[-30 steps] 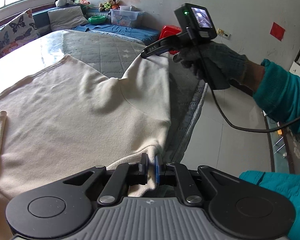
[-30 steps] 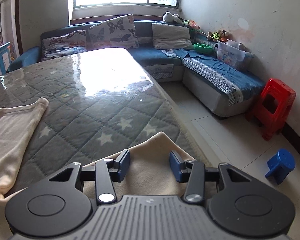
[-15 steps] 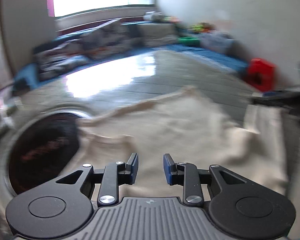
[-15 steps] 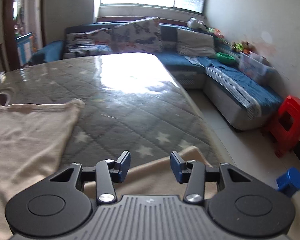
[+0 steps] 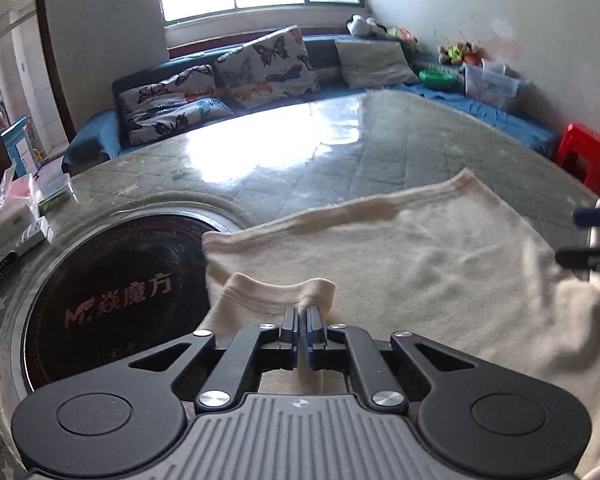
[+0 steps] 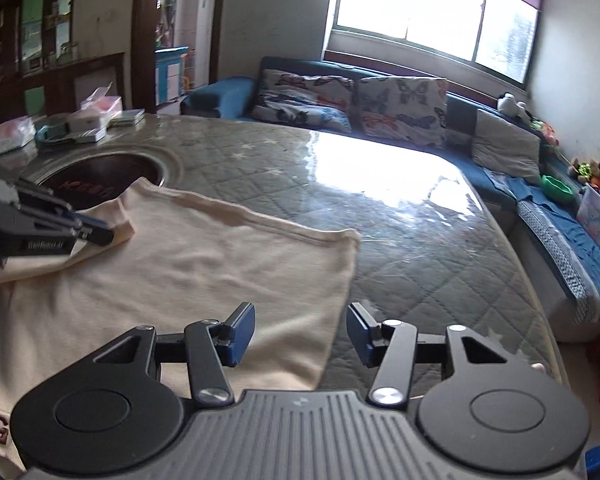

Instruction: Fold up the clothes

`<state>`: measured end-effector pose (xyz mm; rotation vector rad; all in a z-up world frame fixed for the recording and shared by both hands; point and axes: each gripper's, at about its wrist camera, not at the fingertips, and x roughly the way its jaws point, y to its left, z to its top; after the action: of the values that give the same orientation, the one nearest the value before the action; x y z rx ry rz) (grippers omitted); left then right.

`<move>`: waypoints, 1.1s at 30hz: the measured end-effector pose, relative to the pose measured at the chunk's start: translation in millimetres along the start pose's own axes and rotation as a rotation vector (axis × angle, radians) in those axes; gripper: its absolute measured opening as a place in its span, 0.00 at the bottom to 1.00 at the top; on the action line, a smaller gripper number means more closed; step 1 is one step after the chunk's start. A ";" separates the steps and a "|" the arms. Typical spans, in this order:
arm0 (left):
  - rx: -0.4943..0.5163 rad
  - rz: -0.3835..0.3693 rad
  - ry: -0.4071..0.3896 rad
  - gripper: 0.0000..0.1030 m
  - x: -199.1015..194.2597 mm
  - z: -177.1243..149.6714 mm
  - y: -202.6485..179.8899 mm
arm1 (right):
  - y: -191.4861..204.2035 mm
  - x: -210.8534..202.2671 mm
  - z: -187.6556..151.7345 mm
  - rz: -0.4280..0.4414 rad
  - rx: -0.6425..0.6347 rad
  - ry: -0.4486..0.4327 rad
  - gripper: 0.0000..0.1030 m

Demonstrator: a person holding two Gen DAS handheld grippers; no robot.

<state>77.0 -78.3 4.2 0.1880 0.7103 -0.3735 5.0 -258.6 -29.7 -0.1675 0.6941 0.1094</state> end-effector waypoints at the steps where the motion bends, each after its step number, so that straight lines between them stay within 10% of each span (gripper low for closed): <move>1: -0.023 0.000 -0.016 0.02 -6.1 1.0 5.8 | 3.4 0.9 -0.2 0.007 -0.007 0.003 0.50; 13: -0.302 0.173 -0.201 0.02 -125.6 -34.4 119.0 | 30.0 5.9 -9.7 0.056 -0.062 0.034 0.50; 22: -0.445 0.382 -0.053 0.03 -131.4 -113.3 181.2 | 40.5 8.6 -13.7 0.064 -0.107 0.060 0.51; 27: -0.473 0.349 -0.043 0.05 -135.8 -123.1 183.0 | 42.9 8.8 -14.7 0.058 -0.121 0.072 0.51; 33: -0.421 0.358 -0.020 0.32 -109.8 -108.9 174.3 | 60.0 -4.7 -6.5 0.129 -0.161 0.050 0.51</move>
<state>4.4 143.1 3.6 -0.0889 0.7043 0.1185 -12.0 -201.3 -38.6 -0.2809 0.7459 0.2862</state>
